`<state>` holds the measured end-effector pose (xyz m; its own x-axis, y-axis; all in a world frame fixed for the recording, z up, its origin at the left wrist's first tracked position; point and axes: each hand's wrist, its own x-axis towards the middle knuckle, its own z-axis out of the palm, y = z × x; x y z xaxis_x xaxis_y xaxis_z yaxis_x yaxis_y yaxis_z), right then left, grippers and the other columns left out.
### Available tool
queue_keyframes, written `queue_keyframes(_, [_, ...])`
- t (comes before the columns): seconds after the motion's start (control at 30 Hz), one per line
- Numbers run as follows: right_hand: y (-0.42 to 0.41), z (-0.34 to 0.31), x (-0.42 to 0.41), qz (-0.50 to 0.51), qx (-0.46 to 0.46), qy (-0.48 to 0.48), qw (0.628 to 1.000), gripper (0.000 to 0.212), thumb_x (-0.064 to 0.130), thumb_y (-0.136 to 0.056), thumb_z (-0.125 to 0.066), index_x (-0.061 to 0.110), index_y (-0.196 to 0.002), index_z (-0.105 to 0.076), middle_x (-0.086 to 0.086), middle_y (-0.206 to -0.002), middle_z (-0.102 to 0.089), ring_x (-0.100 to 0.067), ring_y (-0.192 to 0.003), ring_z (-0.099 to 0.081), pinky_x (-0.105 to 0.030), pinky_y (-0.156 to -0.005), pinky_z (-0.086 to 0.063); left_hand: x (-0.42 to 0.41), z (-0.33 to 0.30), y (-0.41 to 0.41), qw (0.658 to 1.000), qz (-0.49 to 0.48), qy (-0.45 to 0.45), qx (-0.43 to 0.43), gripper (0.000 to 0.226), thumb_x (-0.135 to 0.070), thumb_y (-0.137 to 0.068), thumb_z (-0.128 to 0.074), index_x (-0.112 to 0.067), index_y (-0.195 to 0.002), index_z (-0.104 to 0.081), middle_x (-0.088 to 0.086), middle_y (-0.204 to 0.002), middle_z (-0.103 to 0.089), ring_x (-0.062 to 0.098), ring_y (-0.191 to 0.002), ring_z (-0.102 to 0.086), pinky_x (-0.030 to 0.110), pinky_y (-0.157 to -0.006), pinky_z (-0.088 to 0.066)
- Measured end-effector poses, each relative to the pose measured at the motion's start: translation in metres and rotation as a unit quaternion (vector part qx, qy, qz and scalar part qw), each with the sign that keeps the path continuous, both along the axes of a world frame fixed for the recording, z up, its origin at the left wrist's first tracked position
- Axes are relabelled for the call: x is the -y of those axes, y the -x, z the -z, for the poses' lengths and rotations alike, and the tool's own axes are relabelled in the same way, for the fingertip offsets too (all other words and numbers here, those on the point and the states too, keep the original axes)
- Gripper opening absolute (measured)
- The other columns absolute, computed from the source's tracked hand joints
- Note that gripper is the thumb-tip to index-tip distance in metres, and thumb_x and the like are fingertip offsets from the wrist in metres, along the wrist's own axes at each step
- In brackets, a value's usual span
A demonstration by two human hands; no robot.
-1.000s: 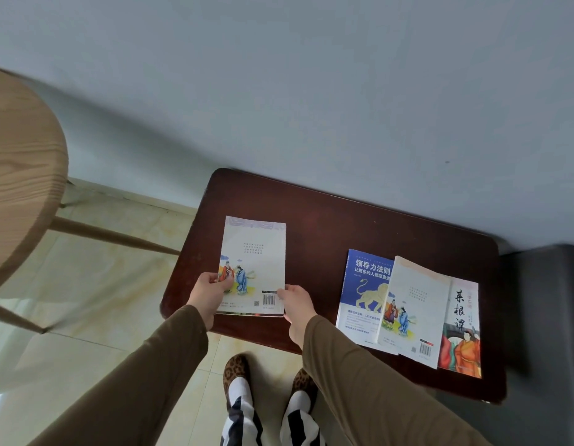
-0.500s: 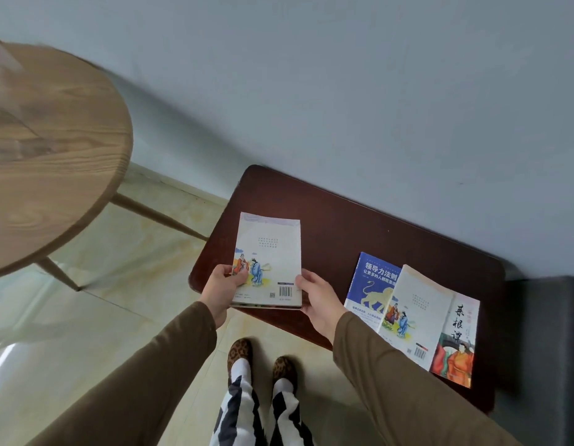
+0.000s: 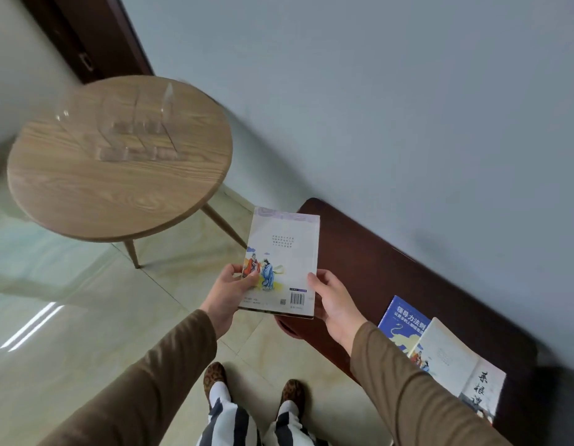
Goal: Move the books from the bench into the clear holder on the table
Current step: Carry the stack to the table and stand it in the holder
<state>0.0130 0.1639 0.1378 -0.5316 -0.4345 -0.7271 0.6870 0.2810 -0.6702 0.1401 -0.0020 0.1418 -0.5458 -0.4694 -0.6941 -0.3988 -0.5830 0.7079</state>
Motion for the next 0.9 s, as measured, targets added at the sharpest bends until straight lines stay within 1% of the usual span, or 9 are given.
queue_keyframes(0.13, [-0.018,-0.023,0.040,-0.009,-0.011,0.022,1.000,0.012,0.021,-0.101,-0.058,0.012,-0.108,-0.061,-0.017,-0.113,-0.073,-0.024,-0.084,-0.071,-0.029,-0.052,-0.055,0.037,-0.023,-0.027,1.000,-0.011,0.005,-0.023,0.033,-0.019,-0.098,-0.069,-0.004,-0.121,-0.051,0.012,-0.102,-0.081,0.028,-0.083,-0.076,0.041,-0.075,-0.064])
queue_keyframes(0.2, [-0.030,-0.034,0.065,-0.017,-0.015,0.030,0.999,0.012,0.021,-0.101,-0.058,0.012,-0.108,-0.061,-0.018,-0.113,-0.072,-0.022,-0.081,-0.071,-0.028,-0.050,-0.054,0.060,-0.032,-0.043,0.999,-0.014,0.003,-0.031,0.032,-0.021,-0.097,-0.069,-0.005,-0.120,-0.052,0.012,-0.103,-0.081,0.029,-0.086,-0.076,0.041,-0.076,-0.063])
queue_keyframes(0.4, [-0.067,-0.055,0.133,-0.025,-0.032,0.043,0.998,0.022,0.021,-0.100,-0.059,0.007,-0.116,-0.061,-0.014,-0.107,-0.073,-0.022,-0.079,-0.071,-0.030,-0.055,-0.055,0.128,-0.049,-0.088,0.999,-0.020,0.010,-0.045,0.021,-0.022,-0.101,-0.062,-0.007,-0.113,-0.054,0.017,-0.111,-0.078,0.027,-0.086,-0.075,0.039,-0.071,-0.062])
queue_keyframes(0.5, [-0.087,-0.058,0.164,-0.023,-0.043,0.045,0.998,0.018,0.022,-0.099,-0.060,0.011,-0.113,-0.063,-0.016,-0.111,-0.073,-0.029,-0.089,-0.070,-0.037,-0.068,-0.051,0.160,-0.055,-0.112,0.998,-0.014,0.016,-0.052,0.017,-0.022,-0.102,-0.060,-0.007,-0.110,-0.056,0.011,-0.101,-0.079,0.020,-0.079,-0.075,0.031,-0.065,-0.060])
queue_keyframes(0.6, [-0.101,-0.060,0.190,-0.030,-0.048,0.044,0.997,0.020,0.025,-0.098,-0.062,0.013,-0.115,-0.064,-0.017,-0.118,-0.072,-0.036,-0.100,-0.068,-0.044,-0.078,-0.050,0.187,-0.060,-0.130,0.998,-0.011,0.025,-0.054,0.018,-0.022,-0.103,-0.059,-0.006,-0.111,-0.058,0.010,-0.101,-0.078,0.018,-0.079,-0.073,0.028,-0.064,-0.058])
queue_keyframes(0.67, [-0.108,-0.062,0.208,-0.037,-0.052,0.045,0.997,0.026,0.025,-0.098,-0.062,0.011,-0.119,-0.062,-0.019,-0.121,-0.070,-0.034,-0.098,-0.067,-0.042,-0.076,-0.051,0.205,-0.062,-0.139,0.998,-0.011,0.032,-0.055,0.018,-0.022,-0.103,-0.058,-0.006,-0.111,-0.060,0.011,-0.102,-0.077,0.017,-0.080,-0.072,0.027,-0.067,-0.058])
queue_keyframes(0.73, [-0.109,-0.065,0.221,-0.042,-0.055,0.049,0.996,0.027,0.024,-0.098,-0.062,0.009,-0.121,-0.062,-0.020,-0.119,-0.070,-0.030,-0.094,-0.066,-0.038,-0.072,-0.051,0.218,-0.063,-0.144,0.998,-0.011,0.035,-0.057,0.018,-0.021,-0.103,-0.059,-0.005,-0.110,-0.060,0.010,-0.102,-0.077,0.017,-0.081,-0.072,0.028,-0.071,-0.058])
queue_keyframes(0.83, [-0.106,-0.072,0.248,-0.058,-0.065,0.058,0.994,0.026,0.023,-0.099,-0.061,0.009,-0.121,-0.061,-0.012,-0.107,-0.073,-0.024,-0.087,-0.068,-0.033,-0.067,-0.054,0.241,-0.066,-0.148,0.997,-0.020,0.039,-0.062,0.017,-0.020,-0.101,-0.061,-0.005,-0.110,-0.061,0.009,-0.101,-0.075,0.018,-0.085,-0.070,0.029,-0.077,-0.057])
queue_keyframes(0.9, [-0.100,-0.076,0.265,-0.069,-0.073,0.064,0.993,0.027,0.024,-0.098,-0.062,0.010,-0.121,-0.061,-0.010,-0.108,-0.073,-0.022,-0.085,-0.069,-0.032,-0.065,-0.055,0.256,-0.067,-0.147,0.996,-0.030,0.044,-0.066,0.015,-0.018,-0.100,-0.062,-0.005,-0.109,-0.061,0.008,-0.101,-0.076,0.019,-0.087,-0.068,0.030,-0.079,-0.055])
